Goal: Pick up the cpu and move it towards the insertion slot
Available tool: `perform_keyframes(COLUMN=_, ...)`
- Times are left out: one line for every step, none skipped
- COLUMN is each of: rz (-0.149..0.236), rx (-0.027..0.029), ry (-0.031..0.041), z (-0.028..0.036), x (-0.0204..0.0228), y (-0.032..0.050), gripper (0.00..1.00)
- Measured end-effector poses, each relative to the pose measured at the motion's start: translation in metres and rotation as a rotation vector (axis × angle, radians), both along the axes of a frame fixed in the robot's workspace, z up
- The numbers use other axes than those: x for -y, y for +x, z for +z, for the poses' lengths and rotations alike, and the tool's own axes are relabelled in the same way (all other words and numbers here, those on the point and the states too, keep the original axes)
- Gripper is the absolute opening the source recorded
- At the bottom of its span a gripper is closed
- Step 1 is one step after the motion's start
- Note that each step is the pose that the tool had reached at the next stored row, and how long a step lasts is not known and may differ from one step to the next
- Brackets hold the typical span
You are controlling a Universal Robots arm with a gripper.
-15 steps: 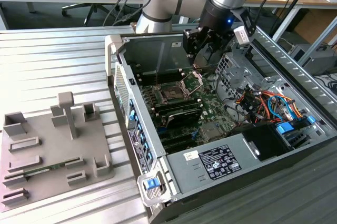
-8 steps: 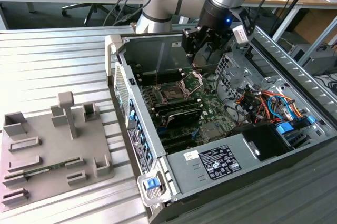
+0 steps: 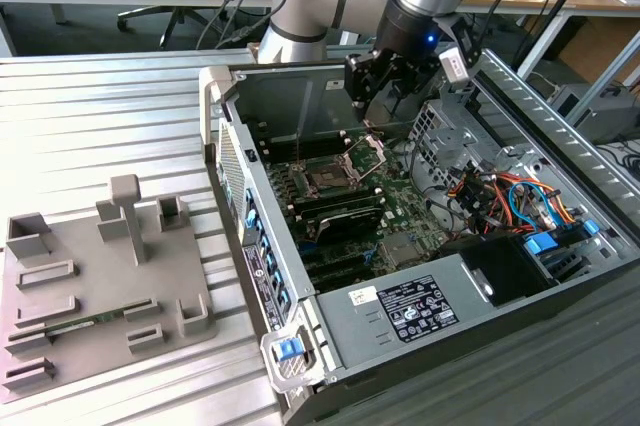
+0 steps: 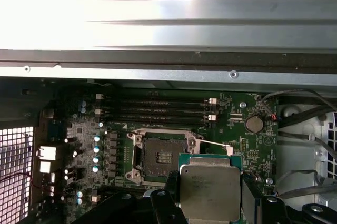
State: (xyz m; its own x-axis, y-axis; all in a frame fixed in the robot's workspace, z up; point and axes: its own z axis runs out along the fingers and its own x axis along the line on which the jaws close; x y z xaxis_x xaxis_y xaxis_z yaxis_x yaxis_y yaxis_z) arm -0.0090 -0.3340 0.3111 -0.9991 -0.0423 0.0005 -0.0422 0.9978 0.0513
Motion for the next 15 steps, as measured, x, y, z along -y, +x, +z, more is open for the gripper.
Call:
perform_keyframes(rz=0.0, rx=0.0001, ry=0.0002, z=-0.0004, x=0.0001, y=-0.0001, gripper=0.55)
perform_keyframes(rz=0.0, rx=0.0, ry=0.0002, z=-0.0007, x=0.0004, y=-0.0001, gripper=0.55)
perform_keyframes(rz=0.0, rx=0.0001, ry=0.0002, z=-0.0009, x=0.0006, y=-0.0001, gripper=0.55)
perform_keyframes(rz=0.0, rx=0.0001, ry=0.0002, z=-0.0011, x=0.0008, y=-0.0001, gripper=0.55)
perform_keyframes(rz=0.0, rx=0.0001, ry=0.0002, z=-0.0015, x=0.001, y=-0.0001, gripper=0.55)
perform_keyframes(rz=0.0, rx=0.0, ry=0.0002, z=-0.0017, x=0.001, y=-0.0001, gripper=0.55)
perform_keyframes(rz=0.0, rx=0.0, ry=0.0002, z=-0.002, x=0.0011, y=-0.0001, gripper=0.55)
perform_keyframes(rz=0.0, rx=0.0001, ry=0.0002, z=-0.0024, x=0.0012, y=-0.0001, gripper=0.55)
perform_keyframes(rz=0.0, rx=0.0001, ry=0.0002, z=-0.0027, x=0.0013, y=-0.0002, gripper=0.55)
perform_keyframes(rz=0.0, rx=0.0001, ry=0.0002, z=-0.003, x=0.0013, y=-0.0002, gripper=0.55)
perform_keyframes(rz=0.0, rx=0.0, ry=0.0001, z=-0.0031, x=0.0013, y=-0.0002, gripper=0.55)
perform_keyframes(rz=0.0, rx=0.0001, ry=0.0002, z=-0.0036, x=0.0013, y=-0.0002, gripper=0.55)
perform_keyframes(rz=0.0, rx=0.0001, ry=0.0001, z=-0.0037, x=0.0013, y=-0.0002, gripper=0.55)
perform_keyframes(rz=0.0, rx=0.0001, ry=0.0002, z=-0.0037, x=0.0013, y=-0.0002, gripper=0.55)
perform_keyframes(rz=0.0, rx=0.0001, ry=0.0002, z=-0.0038, x=0.0013, y=-0.0002, gripper=0.55)
